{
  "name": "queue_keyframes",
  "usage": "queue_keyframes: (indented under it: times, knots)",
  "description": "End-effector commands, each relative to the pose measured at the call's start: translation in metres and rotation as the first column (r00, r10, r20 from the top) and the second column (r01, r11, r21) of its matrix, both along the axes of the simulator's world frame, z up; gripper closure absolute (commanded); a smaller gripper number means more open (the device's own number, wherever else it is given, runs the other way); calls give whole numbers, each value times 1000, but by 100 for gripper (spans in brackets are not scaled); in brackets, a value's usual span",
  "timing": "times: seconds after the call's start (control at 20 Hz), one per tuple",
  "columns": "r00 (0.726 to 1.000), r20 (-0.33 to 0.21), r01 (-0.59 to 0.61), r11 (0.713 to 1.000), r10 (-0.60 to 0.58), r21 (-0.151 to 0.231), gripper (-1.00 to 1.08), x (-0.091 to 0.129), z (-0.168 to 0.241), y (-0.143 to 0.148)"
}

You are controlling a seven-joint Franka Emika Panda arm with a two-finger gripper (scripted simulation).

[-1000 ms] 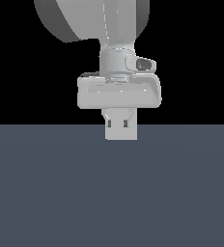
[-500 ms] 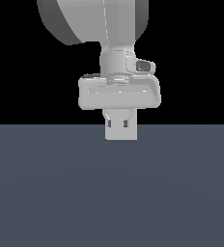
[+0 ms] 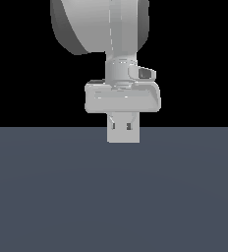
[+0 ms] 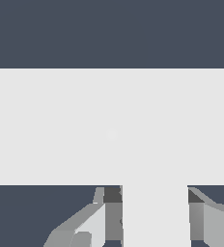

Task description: Plug the charger into the wall socket.

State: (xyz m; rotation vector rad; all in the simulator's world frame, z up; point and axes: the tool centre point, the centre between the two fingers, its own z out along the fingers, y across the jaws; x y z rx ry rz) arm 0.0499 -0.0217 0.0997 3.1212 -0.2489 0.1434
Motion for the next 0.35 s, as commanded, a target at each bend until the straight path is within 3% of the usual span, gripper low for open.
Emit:
queue_keyframes:
  times: [0.0,0.3]
  knots:
    - [1000,0,0,1000,0,0,108,6,0,-1]
    - [1000,0,0,1000,0,0,108,12,0,-2]
